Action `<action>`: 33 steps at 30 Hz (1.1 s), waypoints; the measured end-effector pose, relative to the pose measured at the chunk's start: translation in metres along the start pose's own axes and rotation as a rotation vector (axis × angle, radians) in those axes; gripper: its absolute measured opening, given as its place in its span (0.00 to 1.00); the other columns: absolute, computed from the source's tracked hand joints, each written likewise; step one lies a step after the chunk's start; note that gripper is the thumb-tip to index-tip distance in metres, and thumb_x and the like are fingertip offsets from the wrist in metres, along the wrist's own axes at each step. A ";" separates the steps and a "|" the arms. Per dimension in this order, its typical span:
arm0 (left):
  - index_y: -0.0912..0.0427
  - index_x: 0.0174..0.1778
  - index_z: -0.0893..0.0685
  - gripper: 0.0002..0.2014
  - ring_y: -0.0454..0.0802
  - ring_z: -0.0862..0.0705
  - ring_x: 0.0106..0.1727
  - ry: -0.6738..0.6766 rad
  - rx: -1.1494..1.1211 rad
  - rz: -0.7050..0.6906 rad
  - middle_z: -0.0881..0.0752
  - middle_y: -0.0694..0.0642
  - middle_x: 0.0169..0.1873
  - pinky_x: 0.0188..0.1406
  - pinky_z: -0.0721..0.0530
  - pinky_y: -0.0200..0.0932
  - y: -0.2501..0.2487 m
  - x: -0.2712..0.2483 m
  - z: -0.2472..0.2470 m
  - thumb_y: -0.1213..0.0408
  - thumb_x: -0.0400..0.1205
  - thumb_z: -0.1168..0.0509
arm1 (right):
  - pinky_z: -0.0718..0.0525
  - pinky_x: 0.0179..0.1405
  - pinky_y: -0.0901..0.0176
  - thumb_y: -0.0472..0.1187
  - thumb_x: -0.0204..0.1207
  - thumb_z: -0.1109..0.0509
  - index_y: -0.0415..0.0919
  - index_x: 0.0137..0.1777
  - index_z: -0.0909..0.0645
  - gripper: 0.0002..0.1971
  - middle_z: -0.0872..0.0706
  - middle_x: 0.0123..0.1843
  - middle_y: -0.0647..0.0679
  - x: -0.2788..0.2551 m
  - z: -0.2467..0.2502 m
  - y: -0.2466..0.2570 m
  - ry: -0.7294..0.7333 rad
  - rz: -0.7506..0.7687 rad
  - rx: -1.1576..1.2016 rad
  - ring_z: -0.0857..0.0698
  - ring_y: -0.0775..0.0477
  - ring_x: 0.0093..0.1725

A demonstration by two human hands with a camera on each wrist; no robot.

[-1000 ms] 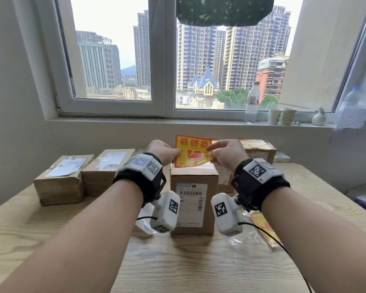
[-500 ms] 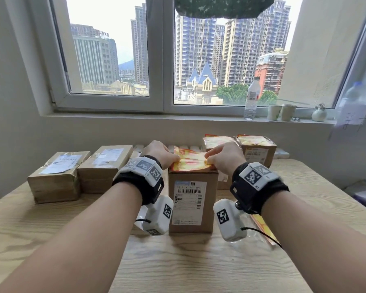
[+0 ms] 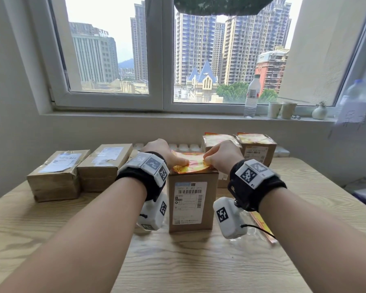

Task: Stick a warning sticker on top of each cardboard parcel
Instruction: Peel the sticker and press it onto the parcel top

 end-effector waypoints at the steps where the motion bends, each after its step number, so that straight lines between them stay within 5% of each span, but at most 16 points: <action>1: 0.57 0.36 0.19 0.29 0.50 0.17 0.39 0.014 0.024 0.010 0.15 0.52 0.36 0.26 0.28 0.41 0.001 -0.002 0.000 0.31 0.63 0.27 | 0.14 0.49 0.60 0.36 0.71 0.25 0.44 0.46 0.08 0.07 0.09 0.47 0.50 -0.001 0.000 -0.001 0.010 -0.001 0.006 0.13 0.51 0.50; 4: 0.56 0.36 0.19 0.32 0.52 0.17 0.41 -0.030 0.065 0.016 0.16 0.52 0.35 0.31 0.24 0.41 0.008 -0.002 0.006 0.26 0.64 0.33 | 0.18 0.49 0.60 0.38 0.72 0.25 0.46 0.48 0.09 0.07 0.11 0.49 0.51 -0.002 0.001 -0.005 0.026 0.007 0.037 0.15 0.52 0.51; 8: 0.45 0.61 0.19 0.22 0.51 0.18 0.58 -0.119 -0.212 -0.135 0.17 0.52 0.59 0.59 0.20 0.47 0.005 0.001 0.010 0.38 0.75 0.33 | 0.23 0.51 0.60 0.50 0.77 0.28 0.53 0.62 0.14 0.14 0.17 0.56 0.51 -0.010 -0.001 0.000 0.038 0.103 0.001 0.19 0.53 0.53; 12: 0.40 0.71 0.22 0.20 0.50 0.23 0.67 0.081 -0.179 -0.198 0.23 0.52 0.72 0.54 0.28 0.39 -0.007 -0.010 -0.016 0.47 0.82 0.36 | 0.21 0.61 0.56 0.55 0.77 0.30 0.54 0.65 0.16 0.18 0.18 0.67 0.47 -0.015 -0.013 -0.002 0.122 0.115 -0.074 0.20 0.50 0.61; 15: 0.46 0.75 0.26 0.21 0.53 0.24 0.71 0.044 -0.238 -0.129 0.24 0.54 0.74 0.64 0.26 0.40 0.009 -0.007 -0.016 0.52 0.85 0.40 | 0.19 0.61 0.55 0.50 0.81 0.33 0.49 0.69 0.19 0.18 0.17 0.66 0.48 -0.017 -0.008 -0.009 0.103 0.094 -0.051 0.20 0.52 0.55; 16: 0.49 0.77 0.28 0.22 0.55 0.21 0.69 0.027 -0.309 -0.096 0.24 0.55 0.74 0.66 0.22 0.45 0.016 -0.005 -0.015 0.54 0.86 0.41 | 0.18 0.63 0.52 0.49 0.82 0.34 0.48 0.69 0.19 0.18 0.16 0.66 0.48 -0.017 -0.005 -0.012 0.084 0.081 -0.032 0.19 0.51 0.56; 18: 0.57 0.75 0.26 0.19 0.56 0.14 0.55 0.032 -0.510 -0.026 0.20 0.59 0.67 0.50 0.13 0.51 0.028 -0.005 -0.016 0.62 0.87 0.44 | 0.16 0.63 0.45 0.49 0.83 0.36 0.44 0.66 0.17 0.16 0.14 0.61 0.47 -0.016 -0.004 -0.021 0.063 0.040 0.024 0.16 0.47 0.58; 21: 0.64 0.68 0.22 0.18 0.55 0.16 0.43 0.120 -0.709 0.073 0.16 0.66 0.56 0.36 0.14 0.50 0.036 -0.014 -0.028 0.75 0.85 0.51 | 0.13 0.57 0.40 0.52 0.83 0.38 0.37 0.51 0.13 0.19 0.10 0.48 0.42 -0.018 -0.010 -0.032 0.081 -0.037 0.111 0.11 0.42 0.51; 26: 0.62 0.59 0.16 0.19 0.57 0.12 0.49 0.305 -0.594 0.024 0.12 0.66 0.53 0.43 0.09 0.52 0.030 -0.031 -0.043 0.82 0.75 0.36 | 0.12 0.55 0.42 0.54 0.81 0.36 0.37 0.42 0.12 0.21 0.08 0.41 0.42 -0.021 -0.021 -0.038 0.121 -0.080 0.198 0.09 0.43 0.45; 29: 0.61 0.55 0.16 0.19 0.53 0.11 0.48 0.270 -0.552 -0.018 0.10 0.59 0.48 0.44 0.10 0.50 0.024 -0.034 -0.037 0.79 0.70 0.26 | 0.14 0.54 0.45 0.54 0.82 0.37 0.32 0.41 0.12 0.24 0.12 0.35 0.46 -0.025 -0.020 -0.031 0.097 -0.064 0.163 0.13 0.46 0.40; 33: 0.59 0.54 0.17 0.19 0.50 0.12 0.48 0.188 -0.583 -0.082 0.10 0.57 0.48 0.46 0.11 0.47 0.015 -0.026 -0.018 0.72 0.69 0.22 | 0.25 0.35 0.53 0.54 0.83 0.39 0.34 0.30 0.21 0.27 0.24 0.25 0.47 -0.024 -0.007 -0.008 0.004 -0.024 0.226 0.25 0.46 0.28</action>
Point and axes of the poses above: each hand's wrist, its own x-axis towards the middle knuckle, its own z-axis out of the back of the hand, y = z × x, the point moved 10 cm from there along x, towards the middle knuckle
